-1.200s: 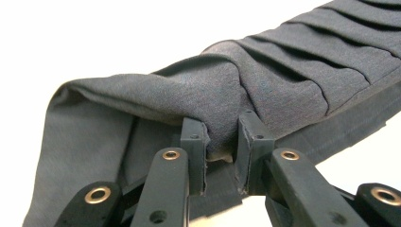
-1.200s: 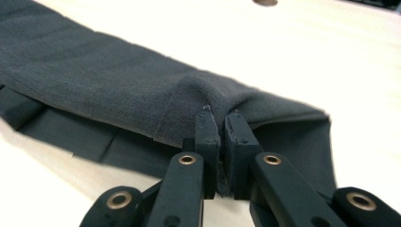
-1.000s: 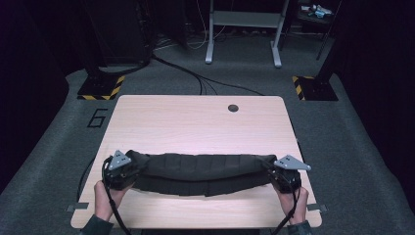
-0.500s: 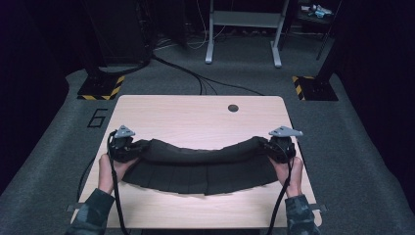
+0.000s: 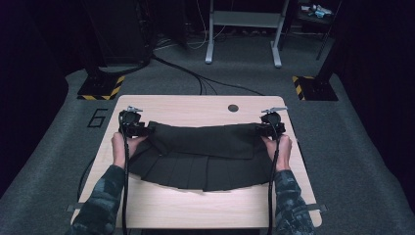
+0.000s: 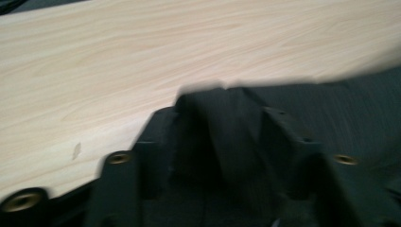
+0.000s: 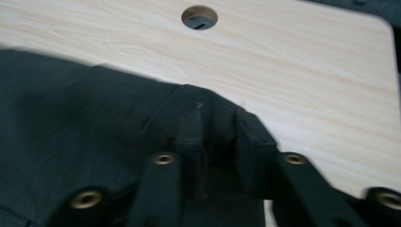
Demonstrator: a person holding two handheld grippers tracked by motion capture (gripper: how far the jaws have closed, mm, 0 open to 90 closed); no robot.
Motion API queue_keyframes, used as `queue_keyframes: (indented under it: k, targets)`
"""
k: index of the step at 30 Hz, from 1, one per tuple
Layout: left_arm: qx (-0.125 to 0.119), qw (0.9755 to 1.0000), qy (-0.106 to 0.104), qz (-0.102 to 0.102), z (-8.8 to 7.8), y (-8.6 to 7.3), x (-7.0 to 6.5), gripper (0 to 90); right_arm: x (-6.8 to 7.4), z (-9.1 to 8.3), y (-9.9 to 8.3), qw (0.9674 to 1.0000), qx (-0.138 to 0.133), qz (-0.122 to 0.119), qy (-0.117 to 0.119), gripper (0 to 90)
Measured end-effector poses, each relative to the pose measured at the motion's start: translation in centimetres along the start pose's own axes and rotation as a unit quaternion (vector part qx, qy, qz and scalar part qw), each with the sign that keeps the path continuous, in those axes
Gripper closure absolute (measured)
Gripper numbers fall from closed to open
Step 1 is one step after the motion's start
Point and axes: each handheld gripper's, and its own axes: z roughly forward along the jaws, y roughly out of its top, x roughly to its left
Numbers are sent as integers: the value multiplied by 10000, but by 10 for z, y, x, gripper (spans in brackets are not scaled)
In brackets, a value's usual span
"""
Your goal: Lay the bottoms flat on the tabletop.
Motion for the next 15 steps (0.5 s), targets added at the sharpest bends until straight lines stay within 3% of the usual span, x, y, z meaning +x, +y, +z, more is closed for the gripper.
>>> queue_keyframes:
  k: [3,4,6,7,8,10,12,14,15]
  targets:
    - [16,9999,-85,-114,-1,-8,5,296,-2,-2,-9,9999,27,129,71,484]
    - [71,9998,-154,-69,-2,-10,8,278,-2,-3,-12,9998,66,125,110,429]
    - [49,10000,-73,-13,0,-16,8,267,1,-5,-21,9997,106,38,210,384]
    - [183,9997,-143,61,2,-19,8,257,2,-6,-25,9997,115,-13,225,337]
    - [283,9994,-217,16,5,-22,8,240,4,-6,-29,9996,164,-34,247,326]
    - [310,9992,-94,223,9,-30,6,236,8,-6,-41,9990,227,-106,364,275]
    - [406,9988,-217,184,15,-36,5,206,11,-3,-50,9986,309,-163,394,237]
    - [402,9987,-171,258,18,-39,4,208,12,-1,-55,9984,311,-193,431,221]
    - [530,9981,-175,264,22,-42,3,208,13,1,-60,9981,345,-193,475,194]
